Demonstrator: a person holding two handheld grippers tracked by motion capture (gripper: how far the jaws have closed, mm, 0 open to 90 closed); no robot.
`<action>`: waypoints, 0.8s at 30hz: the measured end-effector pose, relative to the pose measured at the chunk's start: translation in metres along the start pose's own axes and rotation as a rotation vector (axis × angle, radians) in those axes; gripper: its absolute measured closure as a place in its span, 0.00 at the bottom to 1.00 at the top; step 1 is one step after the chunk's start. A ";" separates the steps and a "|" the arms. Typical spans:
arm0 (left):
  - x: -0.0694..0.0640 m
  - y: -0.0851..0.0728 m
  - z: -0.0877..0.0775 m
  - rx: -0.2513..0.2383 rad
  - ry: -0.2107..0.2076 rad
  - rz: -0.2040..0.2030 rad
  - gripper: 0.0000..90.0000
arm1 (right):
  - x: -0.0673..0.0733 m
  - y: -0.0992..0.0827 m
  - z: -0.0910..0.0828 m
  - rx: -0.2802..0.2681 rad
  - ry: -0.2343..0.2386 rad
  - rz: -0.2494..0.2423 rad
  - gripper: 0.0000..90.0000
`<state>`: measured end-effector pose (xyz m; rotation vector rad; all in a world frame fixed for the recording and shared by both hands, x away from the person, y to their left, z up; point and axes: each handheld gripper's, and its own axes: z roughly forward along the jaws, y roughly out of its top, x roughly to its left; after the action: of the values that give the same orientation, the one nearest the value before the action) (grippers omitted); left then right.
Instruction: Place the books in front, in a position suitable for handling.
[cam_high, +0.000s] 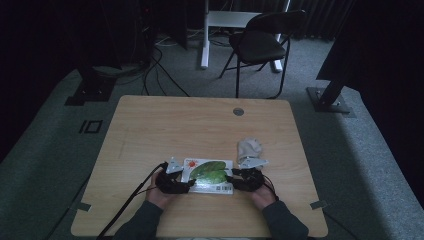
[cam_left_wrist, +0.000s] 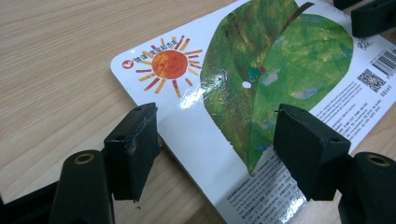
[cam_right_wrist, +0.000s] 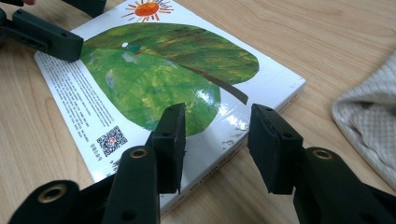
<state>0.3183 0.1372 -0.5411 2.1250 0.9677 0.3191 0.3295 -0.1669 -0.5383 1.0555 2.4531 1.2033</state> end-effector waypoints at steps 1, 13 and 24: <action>0.000 0.000 -0.001 0.002 0.001 -0.002 0.35 | -0.001 0.000 0.001 -0.004 0.002 -0.006 0.63; 0.002 -0.006 -0.005 0.013 -0.018 -0.048 0.35 | -0.006 0.000 0.005 -0.036 0.031 -0.020 0.64; -0.007 -0.013 -0.013 0.018 0.007 -0.063 0.35 | 0.000 -0.004 0.005 -0.061 0.034 -0.045 0.66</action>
<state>0.3000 0.1442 -0.5411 2.1062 1.0424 0.2882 0.3296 -0.1651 -0.5447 0.9667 2.4343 1.2839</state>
